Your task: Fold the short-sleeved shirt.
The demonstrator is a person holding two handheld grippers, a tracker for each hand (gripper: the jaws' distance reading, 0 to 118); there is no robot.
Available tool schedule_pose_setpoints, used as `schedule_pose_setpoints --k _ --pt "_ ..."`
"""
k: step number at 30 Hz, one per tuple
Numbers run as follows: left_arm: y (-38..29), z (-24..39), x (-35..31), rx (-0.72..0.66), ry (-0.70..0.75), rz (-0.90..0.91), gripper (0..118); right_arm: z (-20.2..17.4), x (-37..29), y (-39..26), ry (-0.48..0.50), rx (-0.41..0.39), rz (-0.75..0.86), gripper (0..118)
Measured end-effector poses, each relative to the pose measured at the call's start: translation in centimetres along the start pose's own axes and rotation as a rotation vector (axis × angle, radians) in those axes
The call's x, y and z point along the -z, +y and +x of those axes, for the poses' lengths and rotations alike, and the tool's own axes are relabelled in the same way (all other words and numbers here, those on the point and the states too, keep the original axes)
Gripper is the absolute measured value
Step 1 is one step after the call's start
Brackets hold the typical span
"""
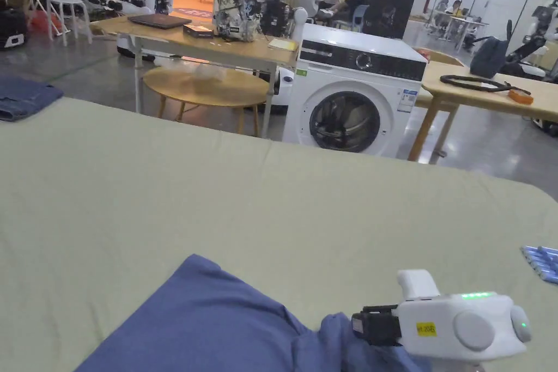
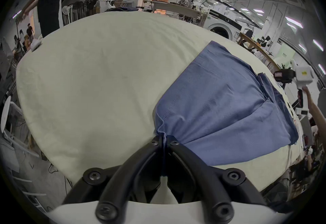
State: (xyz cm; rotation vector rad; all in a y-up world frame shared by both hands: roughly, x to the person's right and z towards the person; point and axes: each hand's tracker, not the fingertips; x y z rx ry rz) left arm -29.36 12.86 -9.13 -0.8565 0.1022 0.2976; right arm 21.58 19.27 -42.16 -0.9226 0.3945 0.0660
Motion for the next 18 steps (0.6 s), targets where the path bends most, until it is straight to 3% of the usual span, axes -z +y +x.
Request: schedule_pose_setpoints --k 4,8,11,12,13,14,15,16,18 --pt "0.1 -0.1 0.1 -0.01 -0.004 0.0 0 -0.2 3.0 2.1 0.021 -0.047 -0.05 61" --pt "0.2 -0.1 0.1 -0.016 -0.003 -0.006 0 -1.2 4.7 3.4 0.053 -0.042 -0.111 61" --pt "0.2 0.0 0.3 -0.014 0.003 -0.007 0 -2.5 6.4 3.2 -0.02 -0.057 -0.216 61" --pt "0.2 0.0 0.3 -0.014 0.004 -0.006 0 -2.6 7.0 3.0 -0.039 -0.067 -0.236 55" --pt "0.2 0.0 0.3 -0.014 0.006 -0.006 0 -2.5 8.1 2.8 -0.041 -0.073 -0.235 42" --pt "0.4 0.5 0.1 -0.014 0.007 -0.005 0 -2.5 8.0 2.6 -0.032 -0.067 -0.222 19" --pt "0.4 0.6 0.1 -0.011 0.009 0.004 0 -2.5 7.6 2.5 -0.002 -0.028 -0.205 9" --pt "0.4 0.7 0.1 -0.012 0.01 0.005 0 -2.5 7.3 2.5 0.007 0.013 -0.198 7" --pt "0.3 0.1 0.3 -0.026 0.003 0.008 0 -2.2 7.0 2.3 0.018 0.005 -0.184 6"
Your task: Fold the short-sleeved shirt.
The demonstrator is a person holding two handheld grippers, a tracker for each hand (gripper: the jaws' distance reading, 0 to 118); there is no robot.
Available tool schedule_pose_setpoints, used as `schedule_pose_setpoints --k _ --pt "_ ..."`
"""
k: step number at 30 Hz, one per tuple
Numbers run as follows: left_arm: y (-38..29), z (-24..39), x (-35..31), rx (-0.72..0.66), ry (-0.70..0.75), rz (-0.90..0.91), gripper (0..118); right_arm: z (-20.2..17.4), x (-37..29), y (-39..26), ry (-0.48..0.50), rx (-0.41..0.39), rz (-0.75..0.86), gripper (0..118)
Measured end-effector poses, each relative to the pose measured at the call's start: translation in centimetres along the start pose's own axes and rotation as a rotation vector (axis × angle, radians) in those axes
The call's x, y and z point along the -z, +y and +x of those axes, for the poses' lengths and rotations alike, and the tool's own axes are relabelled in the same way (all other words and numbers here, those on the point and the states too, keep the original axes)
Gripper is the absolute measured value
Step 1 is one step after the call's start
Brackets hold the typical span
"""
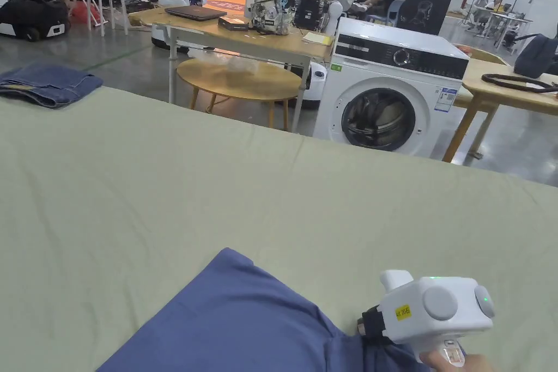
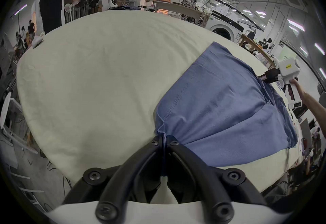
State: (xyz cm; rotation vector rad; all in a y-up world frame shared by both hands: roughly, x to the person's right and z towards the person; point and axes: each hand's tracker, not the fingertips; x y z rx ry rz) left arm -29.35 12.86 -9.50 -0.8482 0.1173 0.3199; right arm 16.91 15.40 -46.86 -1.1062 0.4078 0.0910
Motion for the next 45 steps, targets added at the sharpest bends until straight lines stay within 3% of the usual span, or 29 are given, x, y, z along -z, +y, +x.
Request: schedule_pose_setpoints --k 2,4,7,10,15,21,25,27,31,39,43,45 --pt "-0.1 -0.6 -0.3 -0.037 -0.028 0.015 0 -0.3 -2.2 -0.3 -0.027 -0.013 0.081 5" --pt "-0.3 -0.8 -1.2 -0.072 -0.068 0.06 0 -0.3 -5.4 -0.6 0.012 0.027 0.138 5" --pt "0.8 0.6 -5.1 0.015 -0.064 0.229 0 0.2 -12.6 -1.6 0.018 0.05 0.297 5" --pt "3.5 1.3 -9.0 -0.021 -0.159 0.347 0 0.6 -20.3 -3.6 0.013 0.08 0.477 5" --pt "10.3 3.9 -13.3 0.036 -0.306 0.55 0 0.2 -33.5 -6.9 -0.102 0.11 0.741 5" --pt "21.7 8.8 -15.8 0.176 -0.465 0.717 0 1.7 -43.8 -6.5 -0.248 0.136 0.934 5" --pt "30.1 13.0 -17.6 0.258 -0.458 0.763 0 3.3 -49.0 -3.6 -0.342 0.178 1.004 5" --pt "34.4 15.0 -18.0 0.27 -0.447 0.765 0 3.3 -51.3 -0.7 -0.441 0.176 1.025 5" --pt "41.4 17.2 -17.3 0.271 -0.415 0.726 0 3.3 -53.5 4.6 -0.485 0.183 1.021 5" --pt "47.1 21.4 -18.9 0.284 -0.334 0.747 0 1.4 -57.6 14.4 -0.565 0.19 1.077 5" --pt "46.0 20.6 -18.7 0.283 -0.322 0.76 0 0.7 -58.9 18.2 -0.585 0.173 1.105 5" --pt "49.1 20.1 -18.4 0.28 -0.295 0.76 0 0.5 -59.3 20.0 -0.603 0.145 1.099 5"
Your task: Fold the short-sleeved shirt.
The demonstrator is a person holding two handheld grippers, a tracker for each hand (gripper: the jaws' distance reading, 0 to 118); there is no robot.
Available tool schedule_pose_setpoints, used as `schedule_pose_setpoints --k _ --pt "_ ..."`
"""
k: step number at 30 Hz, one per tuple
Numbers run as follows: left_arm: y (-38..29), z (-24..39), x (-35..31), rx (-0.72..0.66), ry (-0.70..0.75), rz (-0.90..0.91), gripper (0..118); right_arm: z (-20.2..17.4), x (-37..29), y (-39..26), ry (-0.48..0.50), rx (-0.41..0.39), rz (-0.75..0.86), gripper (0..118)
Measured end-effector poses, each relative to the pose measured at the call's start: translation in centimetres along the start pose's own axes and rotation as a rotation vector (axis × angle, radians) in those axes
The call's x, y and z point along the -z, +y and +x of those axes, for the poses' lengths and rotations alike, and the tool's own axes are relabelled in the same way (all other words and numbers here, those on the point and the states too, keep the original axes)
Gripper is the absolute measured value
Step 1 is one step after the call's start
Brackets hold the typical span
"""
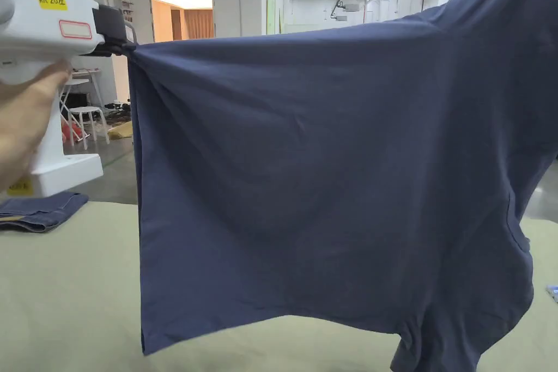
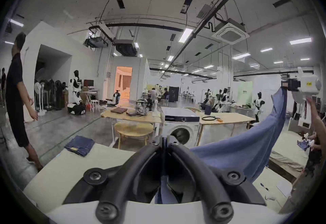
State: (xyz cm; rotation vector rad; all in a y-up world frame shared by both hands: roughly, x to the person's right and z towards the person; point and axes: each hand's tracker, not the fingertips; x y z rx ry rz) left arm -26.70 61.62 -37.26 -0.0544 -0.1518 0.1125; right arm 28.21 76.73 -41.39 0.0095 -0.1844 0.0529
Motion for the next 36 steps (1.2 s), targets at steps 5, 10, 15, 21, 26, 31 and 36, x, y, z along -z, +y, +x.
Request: schedule_pose_setpoints --k 5,10,15,21,26,31,36 --pt "-0.7 1.4 1.5 0.017 0.029 -0.015 0 -1.6 1.2 0.2 0.021 0.015 0.019 5" --pt "-4.6 -2.5 5.4 -0.017 0.027 -0.077 0 -1.8 3.0 -4.1 0.069 0.024 -0.038 5" --pt "-10.4 -2.9 3.5 -0.038 0.015 -0.102 0 -1.0 -0.1 -10.3 0.158 0.072 -0.08 5" --pt "-15.9 -3.9 -1.9 -0.129 -0.083 -0.116 0 0.3 -6.7 -15.7 0.243 0.111 -0.083 5" --pt "-21.1 -4.4 -7.8 -0.164 -0.105 -0.127 0 1.4 -15.5 -20.4 0.273 0.103 -0.104 5" --pt "-27.7 -3.2 -17.8 -0.221 -0.108 -0.142 0 5.2 -24.7 -28.1 0.304 0.153 -0.096 5" --pt "-35.3 -2.9 -27.2 -0.328 -0.053 -0.284 0 7.4 -33.1 -36.2 0.222 0.178 -0.229 5"
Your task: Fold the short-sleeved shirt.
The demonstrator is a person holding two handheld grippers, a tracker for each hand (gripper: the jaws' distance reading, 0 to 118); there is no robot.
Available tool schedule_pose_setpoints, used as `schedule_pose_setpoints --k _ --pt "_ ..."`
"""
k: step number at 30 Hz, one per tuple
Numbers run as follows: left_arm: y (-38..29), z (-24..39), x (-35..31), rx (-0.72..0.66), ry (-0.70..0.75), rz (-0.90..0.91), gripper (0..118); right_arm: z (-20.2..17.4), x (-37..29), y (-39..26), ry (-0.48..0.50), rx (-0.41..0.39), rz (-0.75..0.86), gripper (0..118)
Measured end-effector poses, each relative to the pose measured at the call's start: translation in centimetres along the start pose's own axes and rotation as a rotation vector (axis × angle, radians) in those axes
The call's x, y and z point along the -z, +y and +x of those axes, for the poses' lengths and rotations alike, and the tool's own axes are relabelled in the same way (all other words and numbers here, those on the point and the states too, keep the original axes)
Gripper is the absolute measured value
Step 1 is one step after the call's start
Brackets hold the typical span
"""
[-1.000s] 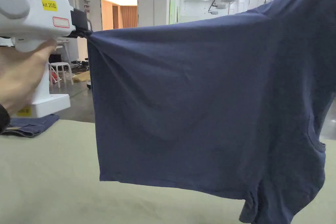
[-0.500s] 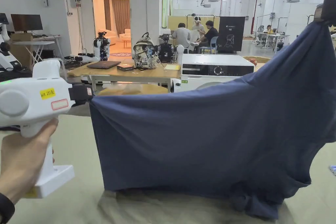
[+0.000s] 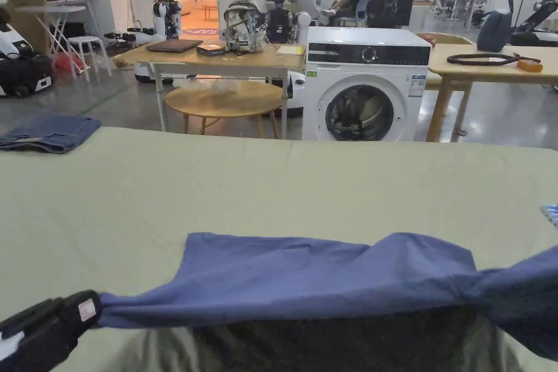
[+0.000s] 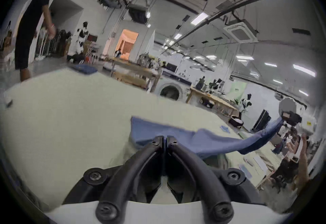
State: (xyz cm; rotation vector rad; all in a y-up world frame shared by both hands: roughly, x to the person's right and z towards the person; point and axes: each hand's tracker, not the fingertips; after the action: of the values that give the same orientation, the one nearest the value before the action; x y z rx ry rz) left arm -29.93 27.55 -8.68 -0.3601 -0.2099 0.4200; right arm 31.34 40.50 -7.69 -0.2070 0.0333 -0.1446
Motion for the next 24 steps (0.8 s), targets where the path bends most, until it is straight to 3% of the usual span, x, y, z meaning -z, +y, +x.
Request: schedule_pose_setpoints --k 3,5,7,12,13,14,15,16,21,24 --pt "-3.8 -4.1 -1.0 -0.038 0.055 -0.096 0 1.4 -0.2 -4.8 -0.065 0.021 -0.116 5" --pt "-6.2 -5.8 -0.9 -0.061 0.057 -0.142 0 2.2 0.5 -8.2 -0.047 0.094 -0.182 5" --pt "-7.9 -6.5 0.1 -0.086 0.067 -0.193 0 2.2 1.5 -10.9 -0.068 0.096 -0.261 5" --pt "-10.3 -7.4 2.5 -0.014 0.144 -0.301 0 2.4 3.7 -17.4 -0.073 0.124 -0.338 5" --pt "-10.5 -7.7 2.8 -0.013 0.146 -0.331 6 2.3 4.0 -18.2 -0.059 0.137 -0.351 6" --pt "-10.6 -7.7 2.8 -0.001 0.157 -0.313 29 1.9 4.1 -19.3 -0.057 0.127 -0.367 18" --pt "-10.7 -6.8 2.8 0.023 0.194 -0.29 52 1.8 4.6 -20.1 -0.067 0.107 -0.394 40" --pt "-10.3 -6.4 2.5 0.048 0.204 -0.265 54 1.7 4.9 -20.8 -0.081 0.074 -0.408 63" --pt "-6.2 -2.5 0.5 0.112 0.175 -0.116 54 -0.3 4.5 -19.3 -0.087 0.042 -0.383 67" --pt "-3.4 1.5 -0.9 0.205 0.143 -0.031 54 -1.2 2.9 -16.4 -0.041 0.061 -0.26 67"
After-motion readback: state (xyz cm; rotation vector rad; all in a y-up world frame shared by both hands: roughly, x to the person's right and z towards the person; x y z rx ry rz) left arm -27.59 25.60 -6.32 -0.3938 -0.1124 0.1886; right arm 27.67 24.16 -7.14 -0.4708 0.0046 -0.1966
